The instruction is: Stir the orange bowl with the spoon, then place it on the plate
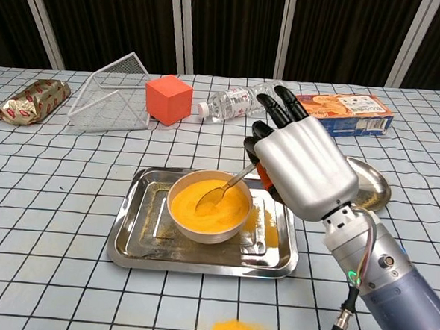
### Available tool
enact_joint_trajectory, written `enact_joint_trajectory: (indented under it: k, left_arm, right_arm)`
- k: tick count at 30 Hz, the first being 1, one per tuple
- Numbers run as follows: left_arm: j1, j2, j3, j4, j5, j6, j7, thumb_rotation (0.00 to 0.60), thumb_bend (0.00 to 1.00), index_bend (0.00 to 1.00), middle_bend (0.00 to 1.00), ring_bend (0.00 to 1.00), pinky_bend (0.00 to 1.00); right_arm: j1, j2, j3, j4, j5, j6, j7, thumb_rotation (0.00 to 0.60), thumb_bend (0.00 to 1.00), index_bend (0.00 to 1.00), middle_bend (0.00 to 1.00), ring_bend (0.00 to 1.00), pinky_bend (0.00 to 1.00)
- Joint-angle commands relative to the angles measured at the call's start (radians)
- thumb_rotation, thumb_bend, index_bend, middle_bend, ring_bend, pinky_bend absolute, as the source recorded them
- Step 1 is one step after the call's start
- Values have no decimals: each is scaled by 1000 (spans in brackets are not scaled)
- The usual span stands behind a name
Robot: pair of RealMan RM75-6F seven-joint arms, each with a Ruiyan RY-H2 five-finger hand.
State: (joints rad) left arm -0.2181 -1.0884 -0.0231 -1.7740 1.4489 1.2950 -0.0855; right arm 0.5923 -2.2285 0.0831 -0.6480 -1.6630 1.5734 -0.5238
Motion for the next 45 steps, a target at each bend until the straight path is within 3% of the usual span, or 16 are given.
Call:
enact_joint_trajectory:
  k: [1, 21, 38, 45]
  left_arm:
    - [0, 0, 0, 0, 0, 0, 0, 600, 0, 0, 0, 0, 20]
    - [-2, 1, -2, 0, -6, -7, -3, 600, 0, 0, 0, 0, 20]
    - [-3, 3, 0, -1, -4, -10, -7, 600, 0, 0, 0, 0, 20]
    - [-4, 2, 0, 0, -3, -11, -6, 600, 0, 0, 0, 0, 20]
  right_arm:
    - [-3, 8, -1, -18, -3, 1, -6, 600, 644, 802, 380, 91, 0]
    - [66, 22, 83, -35, 30, -57, -35, 600, 644, 802, 380, 91, 0]
    - [92, -15, 88, 82, 49, -81, -10, 600, 644, 802, 379, 91, 0]
    - [73, -24, 68, 106, 51, -76, 9, 600, 644, 802, 380, 91, 0]
